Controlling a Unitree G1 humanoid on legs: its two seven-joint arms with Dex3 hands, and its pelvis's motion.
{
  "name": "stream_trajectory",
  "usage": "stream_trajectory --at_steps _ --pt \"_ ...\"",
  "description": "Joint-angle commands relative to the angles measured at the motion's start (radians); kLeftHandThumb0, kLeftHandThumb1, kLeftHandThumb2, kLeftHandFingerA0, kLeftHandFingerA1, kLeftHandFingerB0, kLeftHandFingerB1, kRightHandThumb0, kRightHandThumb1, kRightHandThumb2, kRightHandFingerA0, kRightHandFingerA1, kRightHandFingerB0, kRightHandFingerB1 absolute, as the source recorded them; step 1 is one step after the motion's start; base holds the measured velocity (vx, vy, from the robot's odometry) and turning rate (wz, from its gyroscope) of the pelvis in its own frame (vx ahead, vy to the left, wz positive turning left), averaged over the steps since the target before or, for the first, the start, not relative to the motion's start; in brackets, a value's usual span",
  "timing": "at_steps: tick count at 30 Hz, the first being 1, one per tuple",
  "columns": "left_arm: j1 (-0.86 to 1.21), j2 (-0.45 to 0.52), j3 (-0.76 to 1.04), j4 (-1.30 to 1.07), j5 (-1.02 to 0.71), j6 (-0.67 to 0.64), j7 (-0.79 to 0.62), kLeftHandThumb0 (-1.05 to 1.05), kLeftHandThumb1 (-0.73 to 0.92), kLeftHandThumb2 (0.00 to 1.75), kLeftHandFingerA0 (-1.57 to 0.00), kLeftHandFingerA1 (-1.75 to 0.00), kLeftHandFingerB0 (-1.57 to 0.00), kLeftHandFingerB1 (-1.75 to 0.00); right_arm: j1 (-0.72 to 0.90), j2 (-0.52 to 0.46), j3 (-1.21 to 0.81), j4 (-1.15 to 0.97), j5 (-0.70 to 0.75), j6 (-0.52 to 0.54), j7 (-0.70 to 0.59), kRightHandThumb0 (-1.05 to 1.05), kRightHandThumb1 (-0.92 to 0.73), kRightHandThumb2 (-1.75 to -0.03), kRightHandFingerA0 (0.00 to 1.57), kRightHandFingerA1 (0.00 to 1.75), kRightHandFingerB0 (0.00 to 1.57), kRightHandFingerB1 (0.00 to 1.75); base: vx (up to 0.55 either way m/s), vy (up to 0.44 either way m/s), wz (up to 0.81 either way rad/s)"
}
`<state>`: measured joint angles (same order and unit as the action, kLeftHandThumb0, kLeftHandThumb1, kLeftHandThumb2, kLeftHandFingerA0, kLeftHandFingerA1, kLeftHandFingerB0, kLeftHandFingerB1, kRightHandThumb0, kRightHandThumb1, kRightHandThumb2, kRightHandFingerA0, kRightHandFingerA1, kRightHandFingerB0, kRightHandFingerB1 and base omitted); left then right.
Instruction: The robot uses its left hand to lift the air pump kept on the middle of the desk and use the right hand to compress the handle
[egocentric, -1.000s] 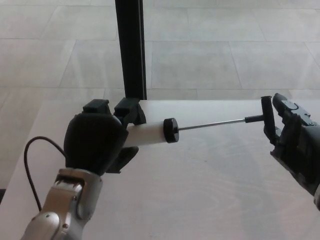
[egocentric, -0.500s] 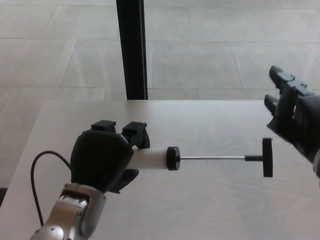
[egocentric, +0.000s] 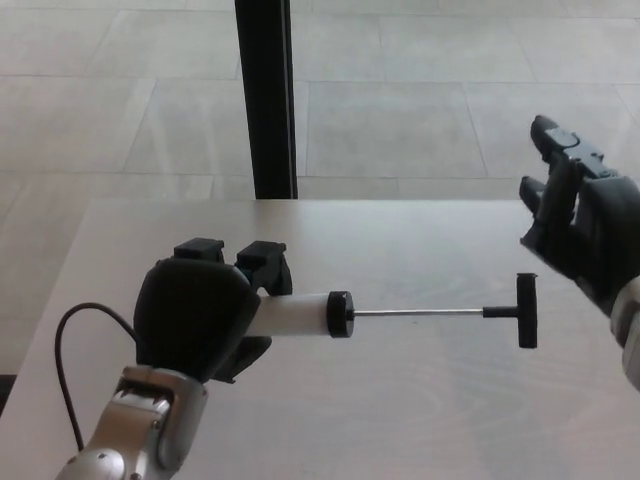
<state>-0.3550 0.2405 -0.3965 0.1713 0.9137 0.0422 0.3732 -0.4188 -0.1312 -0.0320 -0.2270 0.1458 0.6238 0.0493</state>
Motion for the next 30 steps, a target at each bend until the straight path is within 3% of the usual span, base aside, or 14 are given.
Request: stream_trajectory --at_steps 1,15,22,24,30 --pt "-0.008 0.005 0.022 -0.017 -0.018 0.0 -0.011 -0.13 0.47 1.17 -0.88 -1.75 -0.74 -1.56 0.066 0.016 0.012 -0.034 -0.007 0.033 -0.009 -1.05 -0.92 -1.31 0.0 0.14 0.0 0.02 0.0 0.0 0.0" --pt "-0.027 -0.001 0.04 -0.012 -0.045 -0.005 -0.013 -0.15 0.52 1.06 -0.86 -1.73 -0.77 -1.5 0.056 0.049 -0.006 -0.04 0.005 0.056 -0.015 -1.04 -0.92 -1.3 0.0 0.15 0.0 0.02 0.0 0.0 0.0" --pt "-0.032 -0.002 0.033 -0.012 -0.033 0.006 -0.019 -0.16 0.51 1.07 -0.85 -1.75 -0.72 -1.56 0.037 0.061 0.014 -0.018 -0.01 0.024 -0.011 -1.05 -0.92 -1.3 0.0 0.12 0.0 0.01 0.0 0.0 0.0" --pt "-0.038 -0.006 0.025 0.001 -0.022 0.006 -0.005 -0.18 0.51 1.07 -0.87 -1.71 -0.79 -1.47 0.024 0.074 0.034 -0.018 -0.029 0.02 -0.03 -1.04 -0.92 -1.31 0.0 0.12 0.0 0.01 0.0 0.0 0.0" --pt "-0.064 -0.018 0.015 0.018 -0.02 0.006 -0.003 -0.2 0.54 1.0 -0.86 -1.73 -0.75 -1.49 0.029 0.121 0.056 -0.012 -0.038 -0.027 -0.043 -0.98 -0.92 -1.3 0.0 0.19 0.0 0.07 0.0 0.0 0.0"
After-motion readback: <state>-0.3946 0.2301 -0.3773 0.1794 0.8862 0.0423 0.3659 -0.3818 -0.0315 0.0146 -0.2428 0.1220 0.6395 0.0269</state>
